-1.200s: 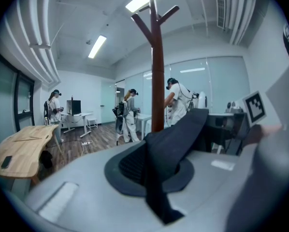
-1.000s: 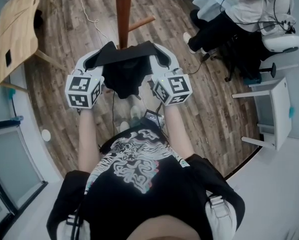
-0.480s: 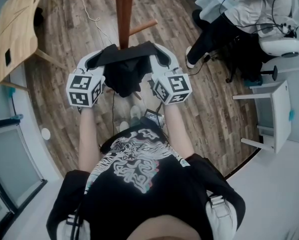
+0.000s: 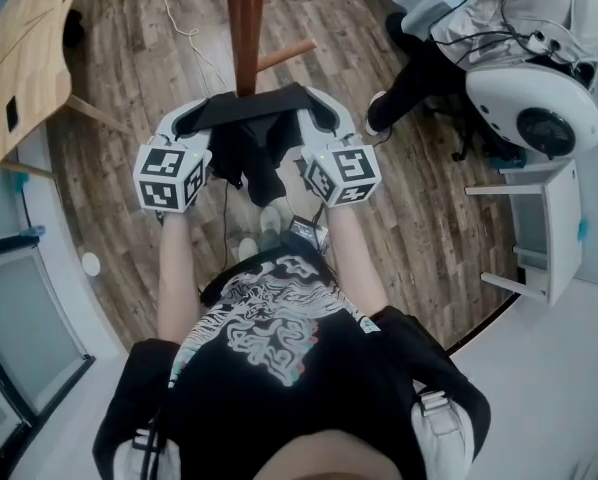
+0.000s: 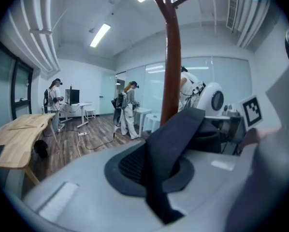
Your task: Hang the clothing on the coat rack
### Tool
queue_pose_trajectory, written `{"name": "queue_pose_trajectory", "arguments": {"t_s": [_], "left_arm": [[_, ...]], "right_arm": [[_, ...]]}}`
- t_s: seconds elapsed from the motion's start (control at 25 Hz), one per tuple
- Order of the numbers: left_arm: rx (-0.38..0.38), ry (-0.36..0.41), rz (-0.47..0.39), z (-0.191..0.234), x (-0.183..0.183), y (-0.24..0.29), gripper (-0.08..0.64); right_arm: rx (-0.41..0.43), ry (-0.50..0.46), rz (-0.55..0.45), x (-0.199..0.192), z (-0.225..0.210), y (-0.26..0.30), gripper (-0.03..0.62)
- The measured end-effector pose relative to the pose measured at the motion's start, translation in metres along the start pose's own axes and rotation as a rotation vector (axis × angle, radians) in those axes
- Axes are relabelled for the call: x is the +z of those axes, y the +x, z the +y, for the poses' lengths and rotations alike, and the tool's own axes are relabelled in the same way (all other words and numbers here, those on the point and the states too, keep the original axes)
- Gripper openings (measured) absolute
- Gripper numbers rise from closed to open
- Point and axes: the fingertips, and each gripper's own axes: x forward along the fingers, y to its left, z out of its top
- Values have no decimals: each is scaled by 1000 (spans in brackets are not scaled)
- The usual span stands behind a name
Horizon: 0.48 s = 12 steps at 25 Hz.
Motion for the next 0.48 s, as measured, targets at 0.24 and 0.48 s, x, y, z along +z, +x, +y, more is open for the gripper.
{"name": "queue_pose_trajectory", "arguments": {"t_s": [0.24, 0.48], "left_arm": [[-22, -17, 21, -2, -13, 7, 2], [-37, -33, 36, -7, -22, 18, 2]], "right_arm": [[4, 13, 24, -17, 2, 3, 18], [23, 31, 45, -30, -1, 5, 18]]}}
